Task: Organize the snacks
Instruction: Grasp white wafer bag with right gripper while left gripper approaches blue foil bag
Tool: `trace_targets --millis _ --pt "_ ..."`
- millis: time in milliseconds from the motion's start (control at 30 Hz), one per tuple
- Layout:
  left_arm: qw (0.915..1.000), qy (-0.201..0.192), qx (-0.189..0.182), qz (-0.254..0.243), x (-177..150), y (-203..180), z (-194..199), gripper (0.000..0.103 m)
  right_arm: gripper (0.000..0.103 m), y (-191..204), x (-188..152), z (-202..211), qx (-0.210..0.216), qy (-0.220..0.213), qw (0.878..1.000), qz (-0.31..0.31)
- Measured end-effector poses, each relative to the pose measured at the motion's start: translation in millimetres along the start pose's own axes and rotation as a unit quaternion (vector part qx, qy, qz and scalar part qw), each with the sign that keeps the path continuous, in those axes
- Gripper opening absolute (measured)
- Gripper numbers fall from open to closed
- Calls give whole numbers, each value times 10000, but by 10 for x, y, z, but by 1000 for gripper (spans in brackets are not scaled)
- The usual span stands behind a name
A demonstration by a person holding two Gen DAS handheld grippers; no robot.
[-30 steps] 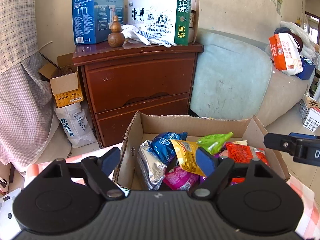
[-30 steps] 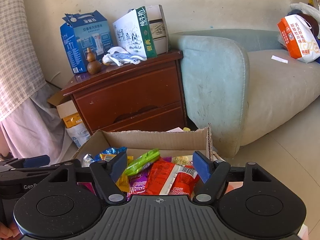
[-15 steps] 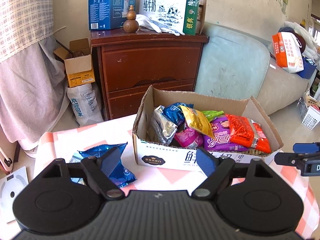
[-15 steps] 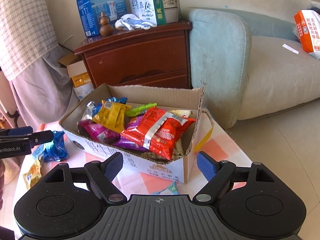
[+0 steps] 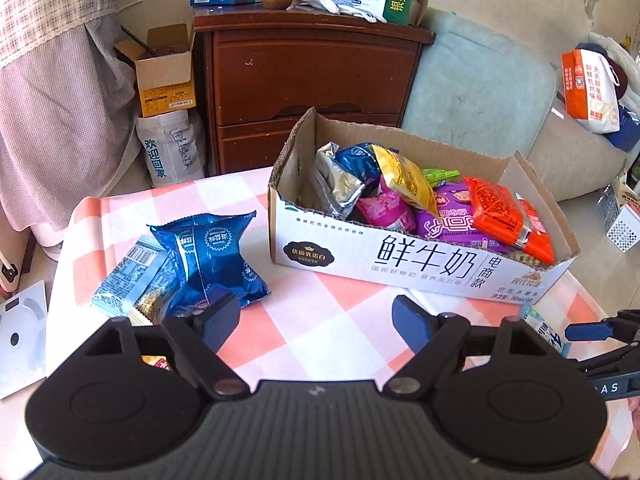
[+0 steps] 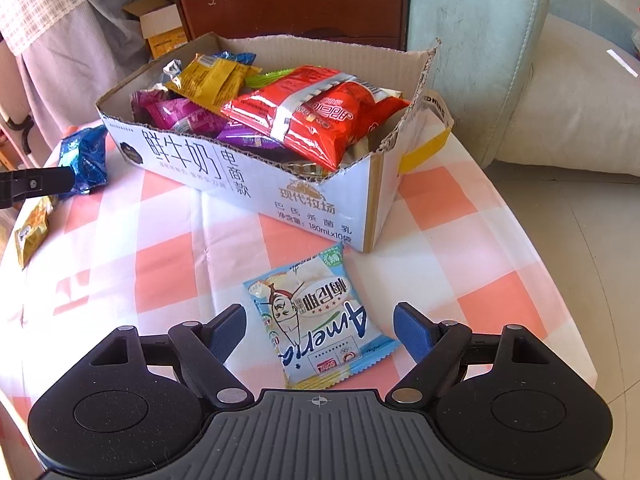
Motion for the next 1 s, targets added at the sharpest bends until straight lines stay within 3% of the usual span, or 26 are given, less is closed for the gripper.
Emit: trace_targets --millis 200,333,433,667,1000 --pt "9999 -48 123 34 -75 184 21 83 77 122 -105 -133 -217 214 9991 309" --pt "9993 -135 320 166 -68 373 19 83 55 258 -105 -155 -133 196 9991 349" --pt "9984 -178 471 268 -40 508 -9 83 51 410 -79 -162 -41 157 9987 484" --pt "9955 -247 693 593 84 740 -129 83 49 821 27 -194 420 140 9972 604" --pt "9949 -151 846 523 172 726 -451 83 49 1154 71 -248 563 124 9944 885"
Point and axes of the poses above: each gripper's, at about its wrist camera, not at the fingertips, and z roughly against the way its jaws point, y to its left, x to its top, the point moved 9 cm from there along -z, roughly the way its jaws point, and after that the axes turned 1 degree about -y, right-handed, at the moved point
